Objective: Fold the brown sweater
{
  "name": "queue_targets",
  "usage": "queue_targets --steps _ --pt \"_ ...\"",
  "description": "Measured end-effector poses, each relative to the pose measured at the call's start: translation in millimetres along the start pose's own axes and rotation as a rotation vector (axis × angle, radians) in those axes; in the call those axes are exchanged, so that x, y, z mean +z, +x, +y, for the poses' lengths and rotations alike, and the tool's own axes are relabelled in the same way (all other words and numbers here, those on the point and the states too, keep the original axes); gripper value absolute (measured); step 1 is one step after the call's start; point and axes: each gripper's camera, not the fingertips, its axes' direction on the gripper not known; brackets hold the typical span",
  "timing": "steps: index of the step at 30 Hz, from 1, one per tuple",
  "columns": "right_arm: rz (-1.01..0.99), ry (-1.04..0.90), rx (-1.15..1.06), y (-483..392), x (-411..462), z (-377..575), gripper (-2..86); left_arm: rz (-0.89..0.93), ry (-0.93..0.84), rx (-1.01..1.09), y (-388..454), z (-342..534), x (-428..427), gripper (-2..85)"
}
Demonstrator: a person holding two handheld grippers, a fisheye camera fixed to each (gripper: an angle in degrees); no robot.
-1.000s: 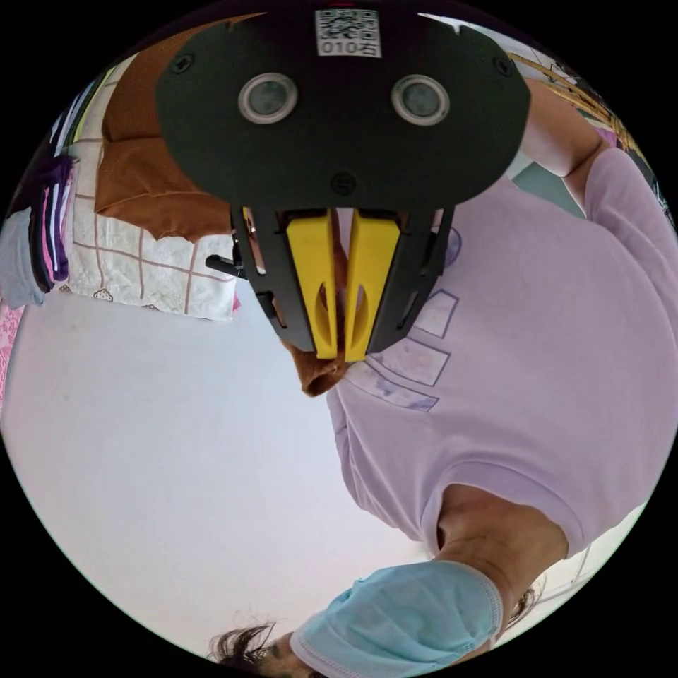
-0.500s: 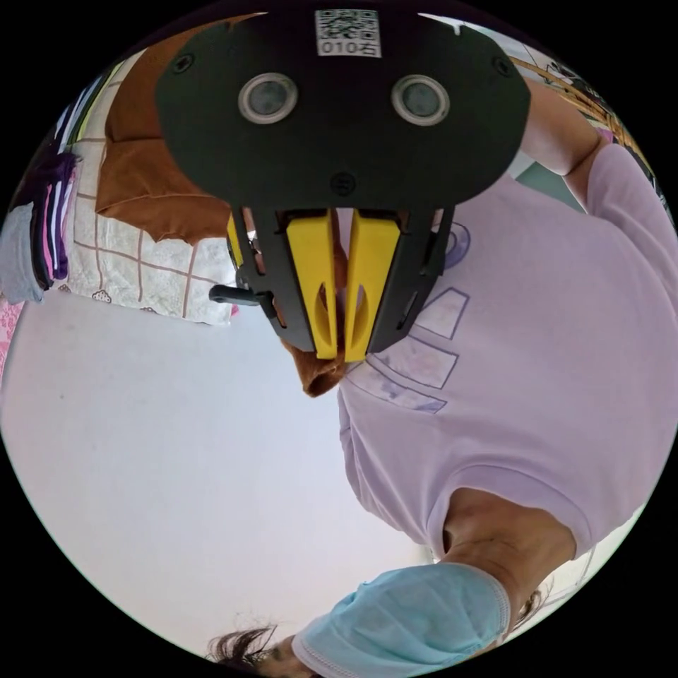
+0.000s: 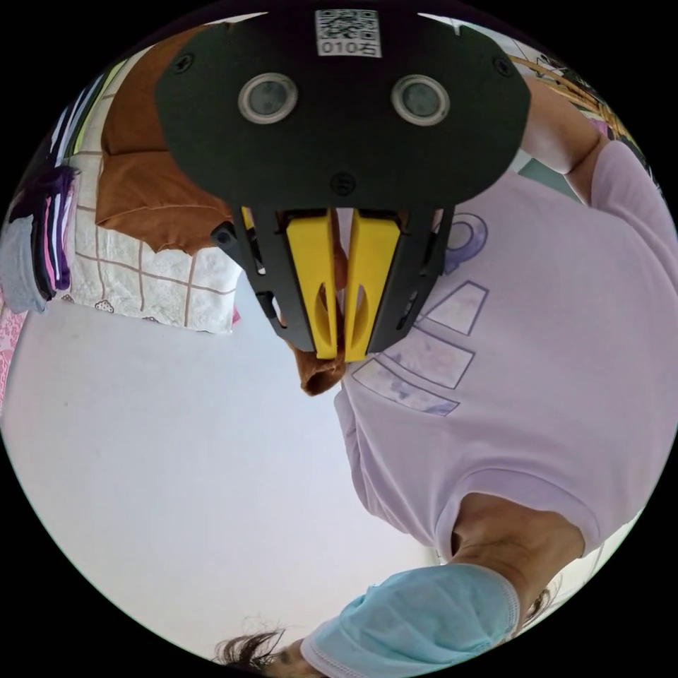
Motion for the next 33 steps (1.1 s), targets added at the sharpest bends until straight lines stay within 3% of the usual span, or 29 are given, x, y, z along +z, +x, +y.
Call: queue_targets --steps 6,10,13,16,19,23,25,28,33 --pt "-0.005 0.001 -0.005 7 -6 -13 3.7 0.024 0.043 0.005 1 12 -16 0.7" --pt "-0.004 -0.003 -0.014 14 -10 -26 3.6 0.115 0.118 0.139 12 16 -38 0.8" --pt "-0.008 -0.007 -0.015 21 -13 -35 3.6 0.074 0.035 0.186 13 12 -32 2.2" --pt "-0.009 -0.02 -0.009 29 -16 -44 3.6 0.143 -0.108 0.192 1 11 -15 4.4" --pt "-0.012 -0.022 -0.013 38 -22 -53 3.6 0.251 -0.002 0.179 -15 29 -38 5.3" --pt "-0.014 -0.02 -0.031 54 -36 -70 3.5 0.58 0.251 0.025 -74 81 -71 5.4" --pt "-0.019 -0.012 -0.045 63 -45 -81 3.5 0.658 0.324 -0.041 -98 105 -78 5.3" --pt "-0.028 -0.017 -0.078 78 -59 -101 3.5 0.644 0.351 -0.089 -125 133 -90 5.2" --pt "-0.068 -0.068 -0.088 101 -65 -123 3.6 0.615 0.264 0.004 -139 137 -104 4.6"
